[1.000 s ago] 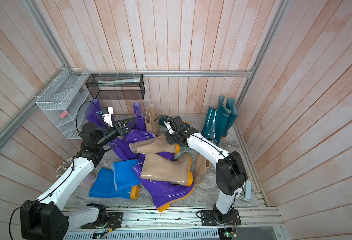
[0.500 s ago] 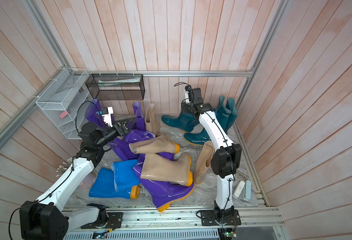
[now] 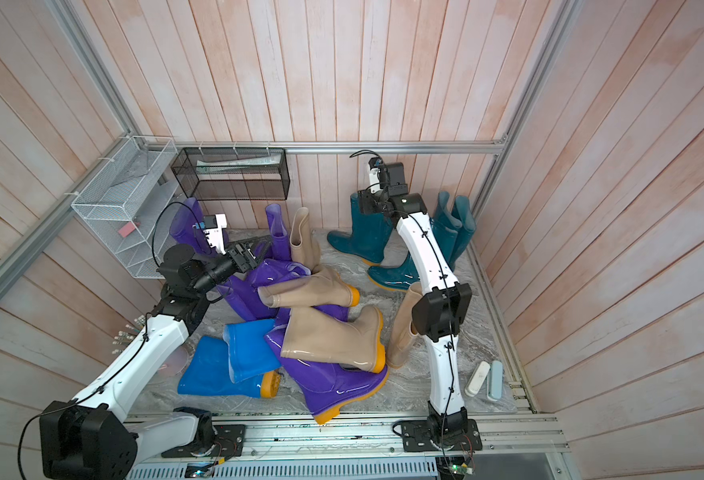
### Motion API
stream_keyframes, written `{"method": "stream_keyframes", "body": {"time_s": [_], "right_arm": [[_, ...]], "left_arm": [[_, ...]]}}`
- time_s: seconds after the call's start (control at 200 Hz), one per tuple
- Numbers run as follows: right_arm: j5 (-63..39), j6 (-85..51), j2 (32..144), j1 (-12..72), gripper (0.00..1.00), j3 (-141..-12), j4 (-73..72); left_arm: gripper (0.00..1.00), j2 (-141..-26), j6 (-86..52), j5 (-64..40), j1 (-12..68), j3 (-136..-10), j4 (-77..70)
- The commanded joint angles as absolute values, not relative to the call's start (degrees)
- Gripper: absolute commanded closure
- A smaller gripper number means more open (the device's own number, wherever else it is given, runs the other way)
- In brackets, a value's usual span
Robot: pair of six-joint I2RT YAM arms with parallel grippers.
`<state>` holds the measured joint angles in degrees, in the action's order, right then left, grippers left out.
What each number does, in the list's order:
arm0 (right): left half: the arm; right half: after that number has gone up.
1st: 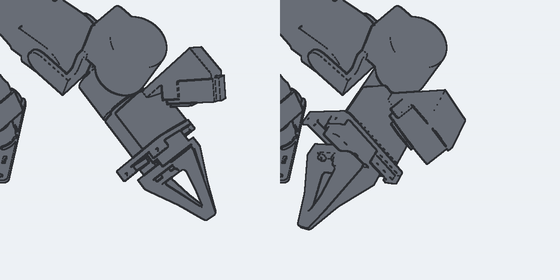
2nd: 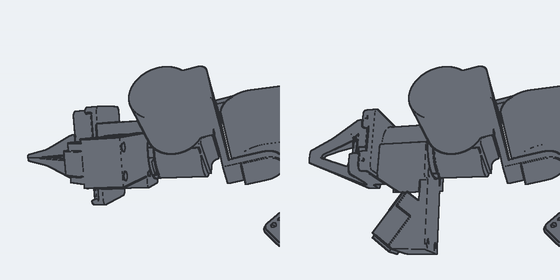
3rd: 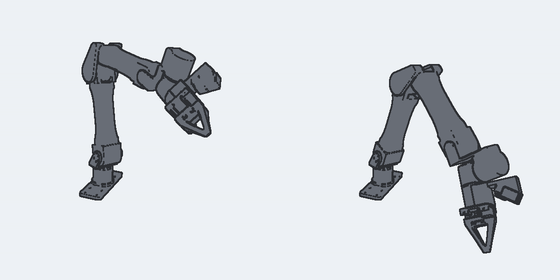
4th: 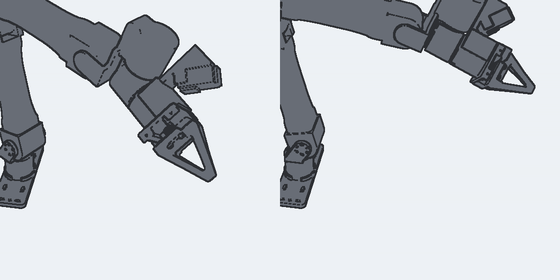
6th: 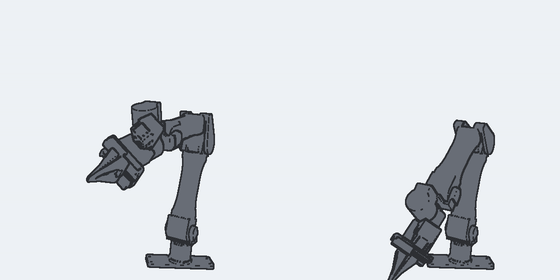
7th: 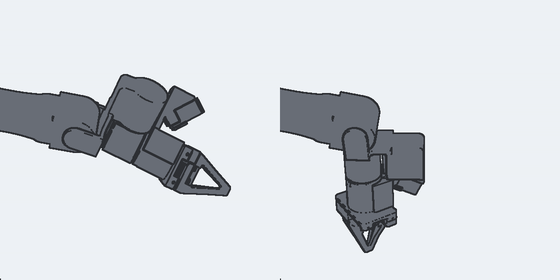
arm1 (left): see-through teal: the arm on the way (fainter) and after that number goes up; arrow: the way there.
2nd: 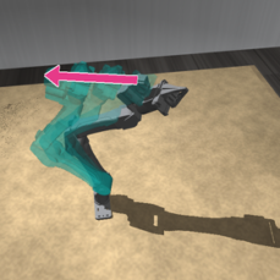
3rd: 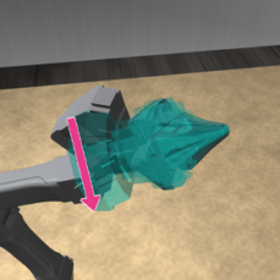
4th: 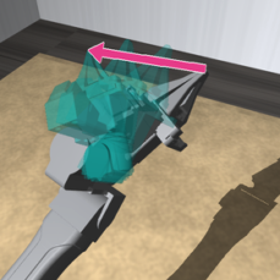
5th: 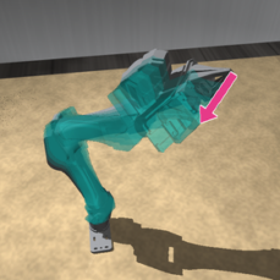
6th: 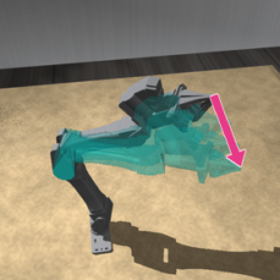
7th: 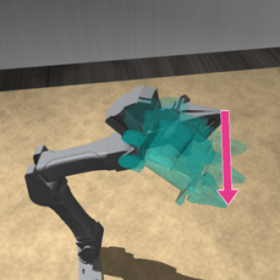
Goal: Match and arrange rain boots in pairs
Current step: Adjust the rain boot at the center of the board.
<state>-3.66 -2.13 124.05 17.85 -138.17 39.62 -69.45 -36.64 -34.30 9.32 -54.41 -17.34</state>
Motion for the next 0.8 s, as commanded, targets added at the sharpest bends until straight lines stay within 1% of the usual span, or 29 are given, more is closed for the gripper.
{"method": "stream_keyframes", "body": {"time_s": [0.0, 0.1, 0.235, 0.43, 0.615, 0.7, 0.73, 0.77, 0.795], "right_arm": [[-5.68, 0.57, 115.6, 16.96, 0.24, -128.36, 35.5], [-7.06, 4.11, 108.57, 16.33, 0.11, -116.89, 29.49], [-9.63, 8.9, 105.97, 14.39, 0.09, -111.36, 29.55], [-10.42, 13.35, 109.04, 12.71, 0.08, -111.93, 31.33], [-15.97, 16.38, 115.83, 11.6, 0.08, -119.27, 36.79], [-17.37, 17.23, 118.77, 11.61, 0.08, -122.08, 38.18], [-17.05, 17.09, 119.69, 11.65, 0.1, -122.89, 38.31], [-16.66, 16.84, 120.75, 11.56, 0.17, -124.01, 38.4], [-16.42, 16.62, 121.21, 11.52, 0.26, -124.65, 38.39]], "left_arm": [[0.02, -69.98, -36.04, -35.46, 9.11, -53.88, -17.41], [0.02, -70.03, -36.21, -35.94, 9.12, -53.88, -17.79], [0.02, -70.36, -36.52, -36.46, 9.12, -53.72, -18.14], [0.02, -71.54, -38.77, -40.18, 9.12, -53.76, -20.46], [0.02, -71.92, -39.46, -42.07, 9.14, -53.6, -21.88], [0.02, -72.04, -39.59, -42.52, 9.16, -53.58, -22.25], [0.02, -72.07, -39.59, -42.53, 9.14, -53.59, -22.32], [0.02, -72.08, -39.47, -42.54, 9.14, -53.57, -22.25], [0.02, -72.07, -39.39, -42.54, 9.14, -53.65, -22.09]]}}
